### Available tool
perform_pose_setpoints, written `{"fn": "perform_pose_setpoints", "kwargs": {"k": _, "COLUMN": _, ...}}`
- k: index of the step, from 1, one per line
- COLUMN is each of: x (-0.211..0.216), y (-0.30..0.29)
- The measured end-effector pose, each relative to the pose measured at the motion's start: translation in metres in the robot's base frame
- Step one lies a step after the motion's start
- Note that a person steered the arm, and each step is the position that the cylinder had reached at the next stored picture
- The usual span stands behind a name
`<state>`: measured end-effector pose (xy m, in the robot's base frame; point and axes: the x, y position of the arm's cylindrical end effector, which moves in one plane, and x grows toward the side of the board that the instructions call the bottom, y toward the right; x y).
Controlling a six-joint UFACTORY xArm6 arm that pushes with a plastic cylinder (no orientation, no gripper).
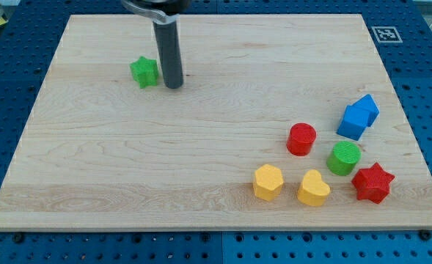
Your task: Slide the green circle to the center of the board
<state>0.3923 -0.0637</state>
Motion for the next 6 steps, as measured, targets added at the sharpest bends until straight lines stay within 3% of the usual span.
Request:
{"fn": "perform_pose_setpoints", "kwargs": {"k": 1, "x": 0.030, "y": 0.035}}
{"fn": "perform_pose_setpoints", "kwargs": {"k": 3, "x": 0.114, "y": 0.051}}
{"fn": "perform_pose_setpoints", "kwargs": {"k": 5, "x": 0.226, "y": 0.064}}
{"fn": "perform_pose_setpoints", "kwargs": {"k": 6, "x": 0.227, "y": 0.075}}
